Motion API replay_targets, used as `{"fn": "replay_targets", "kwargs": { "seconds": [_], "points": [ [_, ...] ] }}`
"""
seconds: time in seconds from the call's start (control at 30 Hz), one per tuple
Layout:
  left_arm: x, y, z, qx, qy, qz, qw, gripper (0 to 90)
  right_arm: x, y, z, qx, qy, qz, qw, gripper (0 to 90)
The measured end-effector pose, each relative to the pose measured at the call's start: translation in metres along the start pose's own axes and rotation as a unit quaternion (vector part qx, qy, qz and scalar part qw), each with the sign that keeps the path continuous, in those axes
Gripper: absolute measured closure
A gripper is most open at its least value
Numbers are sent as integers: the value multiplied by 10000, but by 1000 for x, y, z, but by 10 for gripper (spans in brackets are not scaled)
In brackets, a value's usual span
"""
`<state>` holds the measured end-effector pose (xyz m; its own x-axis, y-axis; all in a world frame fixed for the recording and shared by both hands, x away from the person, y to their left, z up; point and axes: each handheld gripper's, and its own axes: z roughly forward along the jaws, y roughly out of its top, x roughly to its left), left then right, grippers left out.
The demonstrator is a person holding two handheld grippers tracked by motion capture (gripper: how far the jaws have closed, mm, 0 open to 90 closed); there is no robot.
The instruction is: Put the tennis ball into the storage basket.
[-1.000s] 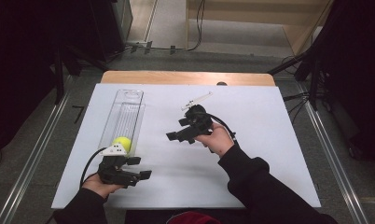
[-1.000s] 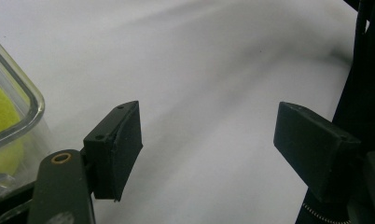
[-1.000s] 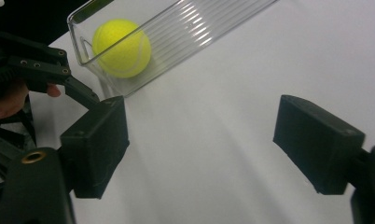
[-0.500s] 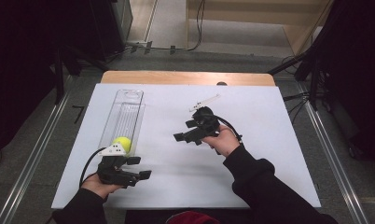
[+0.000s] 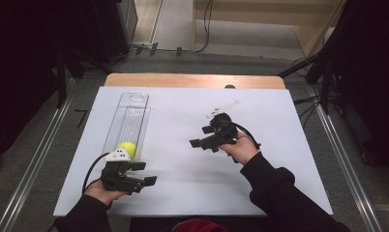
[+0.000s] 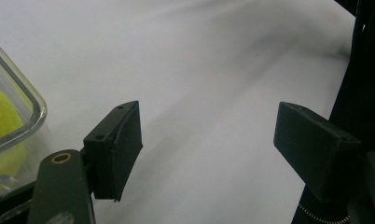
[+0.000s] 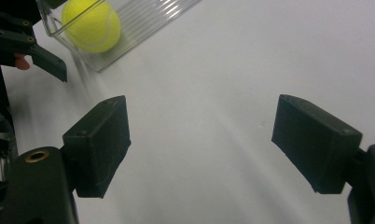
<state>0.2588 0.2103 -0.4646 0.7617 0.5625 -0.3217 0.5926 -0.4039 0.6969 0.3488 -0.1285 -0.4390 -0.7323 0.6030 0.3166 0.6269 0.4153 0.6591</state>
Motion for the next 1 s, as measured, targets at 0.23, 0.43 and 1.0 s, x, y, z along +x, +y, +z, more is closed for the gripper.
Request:
{"fn": "replay_targets", "kwargs": {
  "seconds": [0.23, 0.43, 1.0],
  "points": [
    [0, 0, 0, 2, -8, -3, 10000, 244, -2, -9, -7, -52, -62, -2, 10000, 171],
    [0, 0, 0, 7, 0, -4, 10000, 244, -4, -15, -13, -44, -52, 31, 10000, 171],
    [0, 0, -1, -44, 34, -23, 10000, 244, -11, -32, -35, -156, -206, 132, 9996, 171]
  ]
}}
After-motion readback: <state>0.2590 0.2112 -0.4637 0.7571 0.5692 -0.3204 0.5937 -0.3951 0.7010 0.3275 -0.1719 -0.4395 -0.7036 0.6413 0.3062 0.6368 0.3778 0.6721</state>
